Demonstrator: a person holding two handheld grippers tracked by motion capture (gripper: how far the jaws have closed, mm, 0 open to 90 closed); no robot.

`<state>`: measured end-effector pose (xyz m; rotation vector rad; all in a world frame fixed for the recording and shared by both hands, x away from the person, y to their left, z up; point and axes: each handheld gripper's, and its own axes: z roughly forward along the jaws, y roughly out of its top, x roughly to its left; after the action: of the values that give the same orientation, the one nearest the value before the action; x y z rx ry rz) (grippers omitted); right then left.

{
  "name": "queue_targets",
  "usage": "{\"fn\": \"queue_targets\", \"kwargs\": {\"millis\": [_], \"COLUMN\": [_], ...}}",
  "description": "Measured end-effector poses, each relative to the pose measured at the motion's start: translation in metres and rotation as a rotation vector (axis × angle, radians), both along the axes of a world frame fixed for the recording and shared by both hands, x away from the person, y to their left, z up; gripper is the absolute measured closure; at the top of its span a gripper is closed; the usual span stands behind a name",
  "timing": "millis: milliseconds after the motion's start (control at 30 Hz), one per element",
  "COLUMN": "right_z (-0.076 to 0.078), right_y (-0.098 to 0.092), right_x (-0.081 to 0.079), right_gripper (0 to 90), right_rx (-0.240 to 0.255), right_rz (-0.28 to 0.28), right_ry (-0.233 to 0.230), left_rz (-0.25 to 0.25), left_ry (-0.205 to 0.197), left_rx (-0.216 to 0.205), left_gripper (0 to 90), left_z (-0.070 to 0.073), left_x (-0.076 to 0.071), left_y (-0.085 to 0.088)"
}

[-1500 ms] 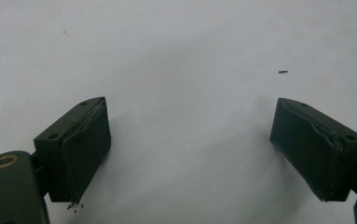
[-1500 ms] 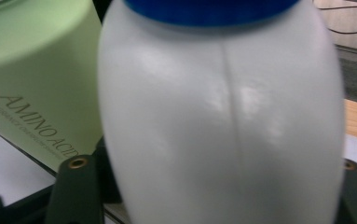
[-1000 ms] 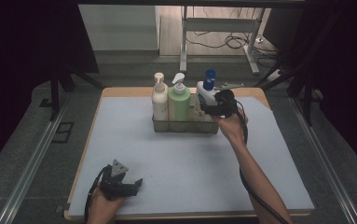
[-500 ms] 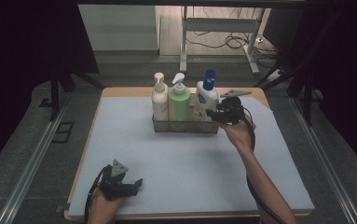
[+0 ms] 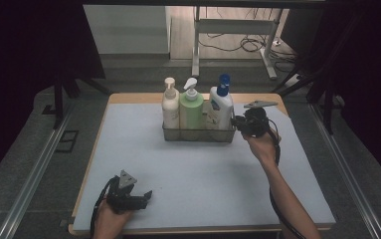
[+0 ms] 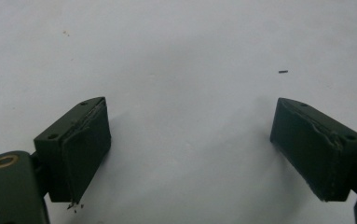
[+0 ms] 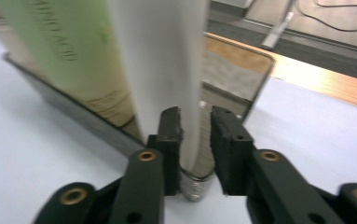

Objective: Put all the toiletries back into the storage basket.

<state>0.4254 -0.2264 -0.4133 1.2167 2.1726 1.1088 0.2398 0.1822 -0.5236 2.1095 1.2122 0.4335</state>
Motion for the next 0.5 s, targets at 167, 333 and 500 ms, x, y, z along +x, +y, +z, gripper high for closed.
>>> {"fn": "queue_targets", "kwargs": {"millis": [167,333,500], "right_z": [-0.001,-0.004,-0.009], "right_y": [-0.004,-0.004,-0.001], "right_x": [0.008,0.017,0.028], "right_gripper": [85.9,89.3,89.4], "right_rx": [0.002,-0.005,0.007], "right_rz": [-0.037,-0.057,-0.074], "right_ry": [0.013,0.018,0.038], "left_rz": [0.000,0.000,0.000], "left_ry": [0.000,0.000,0.000], "left_rx": [0.000,0.000,0.000], "left_gripper": [12.0,12.0,12.0], "left_z": [0.000,0.000,0.000], "left_x": [0.000,0.000,0.000], "left_y": [0.000,0.000,0.000]}}
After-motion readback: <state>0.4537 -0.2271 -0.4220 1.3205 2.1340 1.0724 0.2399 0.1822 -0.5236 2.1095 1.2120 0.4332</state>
